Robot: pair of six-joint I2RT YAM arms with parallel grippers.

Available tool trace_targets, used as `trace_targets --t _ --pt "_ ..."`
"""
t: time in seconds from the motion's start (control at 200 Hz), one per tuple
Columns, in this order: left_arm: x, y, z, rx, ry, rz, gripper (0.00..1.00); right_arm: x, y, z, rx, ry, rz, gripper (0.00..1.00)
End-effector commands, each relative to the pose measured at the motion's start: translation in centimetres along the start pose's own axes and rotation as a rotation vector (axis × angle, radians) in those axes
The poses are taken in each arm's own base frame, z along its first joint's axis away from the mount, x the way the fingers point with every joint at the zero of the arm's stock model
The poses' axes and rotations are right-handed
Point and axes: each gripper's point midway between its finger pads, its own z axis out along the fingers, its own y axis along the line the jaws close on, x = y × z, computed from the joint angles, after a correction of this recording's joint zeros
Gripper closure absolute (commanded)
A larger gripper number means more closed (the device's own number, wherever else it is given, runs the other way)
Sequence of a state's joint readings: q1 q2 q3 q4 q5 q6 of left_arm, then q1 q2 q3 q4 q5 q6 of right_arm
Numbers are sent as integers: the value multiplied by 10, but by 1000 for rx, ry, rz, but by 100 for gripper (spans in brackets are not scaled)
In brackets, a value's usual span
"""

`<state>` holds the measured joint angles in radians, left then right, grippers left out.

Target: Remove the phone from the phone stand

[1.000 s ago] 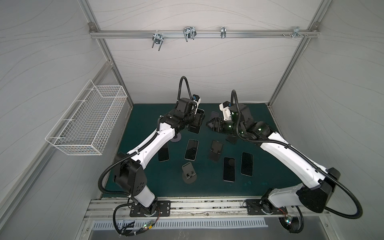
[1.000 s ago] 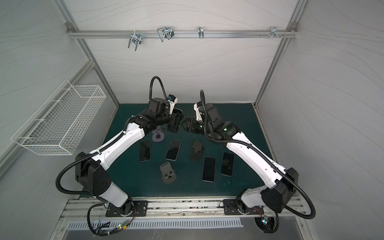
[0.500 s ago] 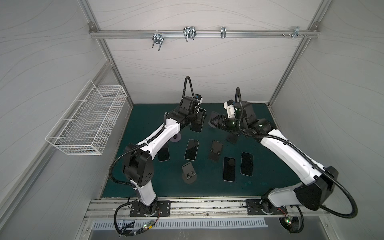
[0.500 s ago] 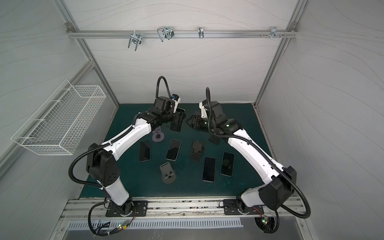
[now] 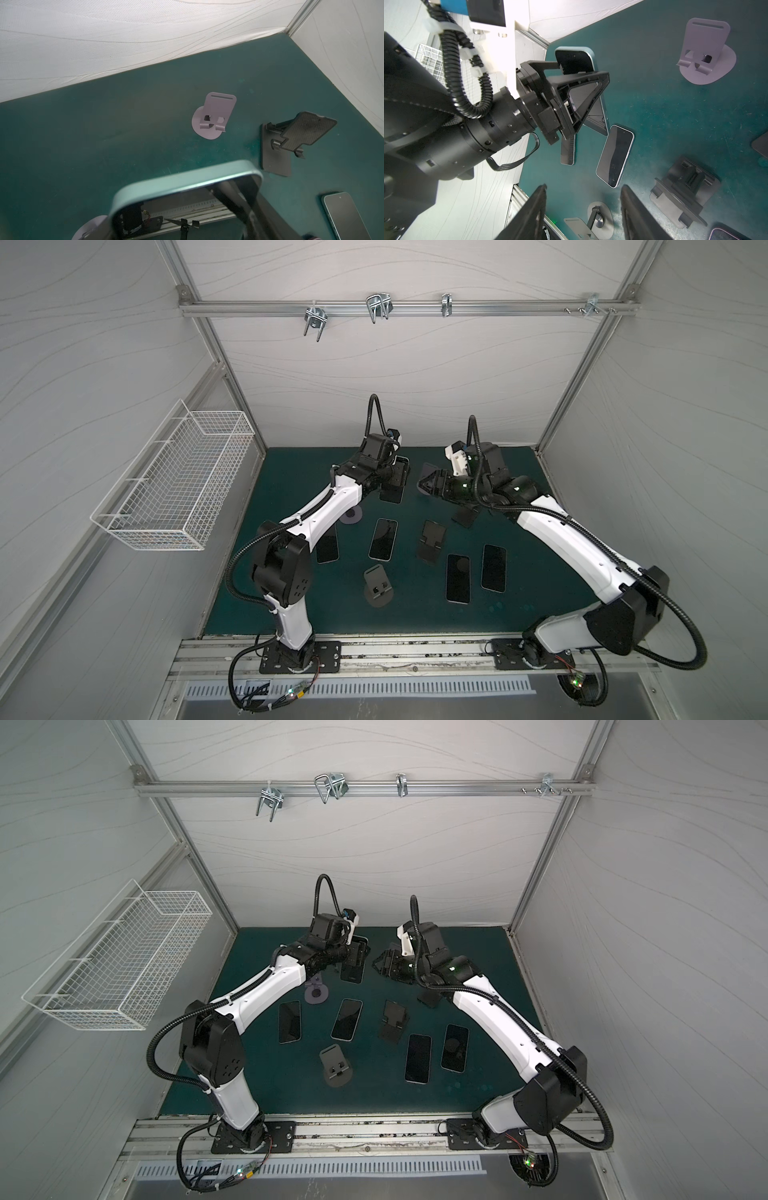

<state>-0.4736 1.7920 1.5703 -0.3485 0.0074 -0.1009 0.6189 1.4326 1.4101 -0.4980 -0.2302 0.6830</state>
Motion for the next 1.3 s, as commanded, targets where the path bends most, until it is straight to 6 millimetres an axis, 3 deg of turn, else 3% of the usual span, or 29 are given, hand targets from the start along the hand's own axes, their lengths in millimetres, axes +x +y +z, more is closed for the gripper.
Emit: trace_targets --t 0.0,1.295 --pt "-29 1 2 5 -92 -28 42 1 -3 6 -6 10 -3 42" --pt "22 17 56 -11 33 -92 44 12 -17 29 5 84 33 40"
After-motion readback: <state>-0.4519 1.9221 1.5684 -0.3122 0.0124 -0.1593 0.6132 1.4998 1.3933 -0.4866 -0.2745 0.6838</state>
